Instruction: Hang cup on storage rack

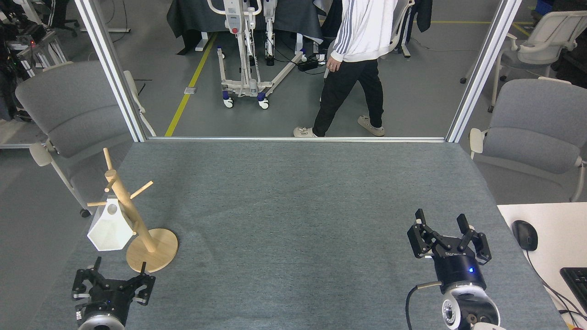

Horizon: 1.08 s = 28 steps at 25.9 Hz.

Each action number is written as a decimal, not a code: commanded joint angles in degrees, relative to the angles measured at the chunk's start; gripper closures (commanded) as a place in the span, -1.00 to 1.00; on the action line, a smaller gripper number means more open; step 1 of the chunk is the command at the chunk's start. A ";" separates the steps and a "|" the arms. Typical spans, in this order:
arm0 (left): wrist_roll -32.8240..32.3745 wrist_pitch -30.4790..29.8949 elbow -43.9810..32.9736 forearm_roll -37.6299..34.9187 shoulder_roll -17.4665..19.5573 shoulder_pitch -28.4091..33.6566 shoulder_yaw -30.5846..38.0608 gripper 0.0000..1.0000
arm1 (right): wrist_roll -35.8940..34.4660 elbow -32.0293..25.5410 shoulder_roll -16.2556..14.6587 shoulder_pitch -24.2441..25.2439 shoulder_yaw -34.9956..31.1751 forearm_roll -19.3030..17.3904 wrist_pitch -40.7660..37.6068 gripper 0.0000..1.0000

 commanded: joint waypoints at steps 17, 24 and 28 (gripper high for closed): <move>1.37 4.19 -6.41 12.51 -10.66 -5.57 -18.45 -0.96 | 0.00 0.00 0.18 0.83 0.09 0.00 -0.09 -0.99; 1.37 3.93 -9.22 15.06 -10.49 -6.18 -18.45 -0.96 | 0.00 0.00 0.27 0.83 0.09 0.00 0.00 -0.99; 1.28 3.58 -13.00 14.97 -10.58 -3.81 -19.68 -0.96 | -0.09 0.00 0.71 0.91 0.00 0.00 0.00 -0.99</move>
